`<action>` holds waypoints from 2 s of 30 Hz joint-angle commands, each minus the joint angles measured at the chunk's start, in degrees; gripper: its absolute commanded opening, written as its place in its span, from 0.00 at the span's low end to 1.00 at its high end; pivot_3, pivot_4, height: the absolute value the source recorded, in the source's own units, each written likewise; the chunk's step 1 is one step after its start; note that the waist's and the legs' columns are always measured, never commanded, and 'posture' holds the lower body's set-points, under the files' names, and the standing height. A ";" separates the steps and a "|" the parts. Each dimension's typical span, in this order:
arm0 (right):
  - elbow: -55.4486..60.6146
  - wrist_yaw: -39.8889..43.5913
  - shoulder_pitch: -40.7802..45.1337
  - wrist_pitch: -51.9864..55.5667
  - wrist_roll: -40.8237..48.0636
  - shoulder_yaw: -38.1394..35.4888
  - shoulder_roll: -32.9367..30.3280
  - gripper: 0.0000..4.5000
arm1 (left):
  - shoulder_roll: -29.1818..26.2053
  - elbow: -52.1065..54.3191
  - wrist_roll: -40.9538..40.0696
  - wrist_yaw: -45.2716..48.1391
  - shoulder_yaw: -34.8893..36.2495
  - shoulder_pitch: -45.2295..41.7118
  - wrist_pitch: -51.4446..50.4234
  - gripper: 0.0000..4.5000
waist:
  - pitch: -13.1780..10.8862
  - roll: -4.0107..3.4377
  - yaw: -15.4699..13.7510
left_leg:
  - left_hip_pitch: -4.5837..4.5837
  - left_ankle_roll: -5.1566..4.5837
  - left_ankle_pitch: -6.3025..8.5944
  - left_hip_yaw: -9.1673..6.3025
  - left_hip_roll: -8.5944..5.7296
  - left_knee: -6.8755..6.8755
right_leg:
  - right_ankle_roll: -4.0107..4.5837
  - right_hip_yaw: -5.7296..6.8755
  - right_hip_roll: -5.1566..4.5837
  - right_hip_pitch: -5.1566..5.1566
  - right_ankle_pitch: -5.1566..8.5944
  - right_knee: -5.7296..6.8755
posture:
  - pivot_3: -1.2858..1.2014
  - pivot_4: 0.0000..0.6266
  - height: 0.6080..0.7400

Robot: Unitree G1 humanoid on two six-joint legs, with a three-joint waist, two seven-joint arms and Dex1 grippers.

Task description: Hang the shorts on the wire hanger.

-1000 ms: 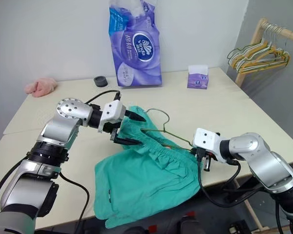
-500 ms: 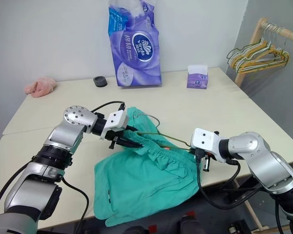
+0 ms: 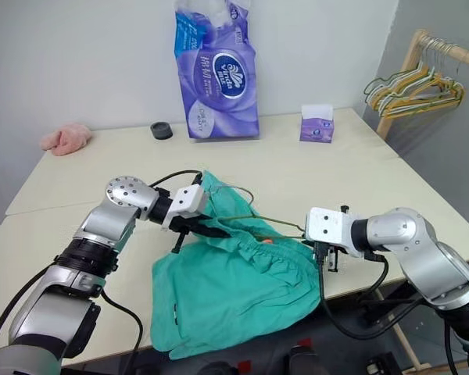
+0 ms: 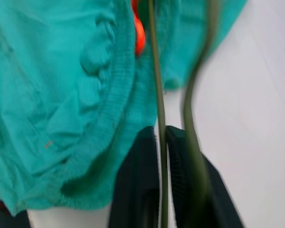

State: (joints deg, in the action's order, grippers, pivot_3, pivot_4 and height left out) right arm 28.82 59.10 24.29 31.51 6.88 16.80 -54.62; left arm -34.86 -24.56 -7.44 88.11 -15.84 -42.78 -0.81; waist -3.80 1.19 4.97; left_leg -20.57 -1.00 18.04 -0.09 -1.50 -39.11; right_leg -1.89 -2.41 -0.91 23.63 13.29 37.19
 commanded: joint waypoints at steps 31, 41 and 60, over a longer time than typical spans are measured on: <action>10.25 -25.01 -34.04 23.85 22.98 -27.07 24.76 0.99 | -1.01 0.74 0.11 -4.30 2.41 0.56 0.97 0.00 | 0.53 0.80 -1.83 | -0.15 0.04 0.02 -0.48 0.04 0.06 | 0.09 0.33 0.02 0.00 0.04 -0.01 | 0.46 0.07 1.00; 5.84 -27.61 -30.66 26.50 24.73 -23.99 25.18 0.87 | -1.05 1.68 -0.11 -4.92 2.56 1.01 0.51 0.00 | 0.52 0.76 -1.87 | -0.08 0.04 0.02 -0.37 0.02 0.01 | 0.08 0.26 0.02 -0.05 0.04 0.03 | 0.47 0.07 1.00; -0.18 -27.37 -27.52 20.79 21.31 -25.73 18.43 0.01 | -4.77 7.79 -4.50 -1.38 3.39 2.87 -5.39 0.00 | 0.52 0.73 -1.50 | 0.05 0.03 0.02 -0.18 0.03 0.00 | 0.06 0.09 0.06 -0.10 0.04 0.04 | 0.47 0.06 1.00</action>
State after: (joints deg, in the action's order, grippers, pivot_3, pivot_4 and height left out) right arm 28.78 31.76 -3.36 53.30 28.77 -6.42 -35.17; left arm -37.97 -18.98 -10.45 85.31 -14.60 -39.67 -5.34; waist -3.28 1.92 3.47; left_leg -20.50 -0.97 18.06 -0.24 -1.46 -39.11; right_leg -1.83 -2.33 -0.83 23.53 13.33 37.24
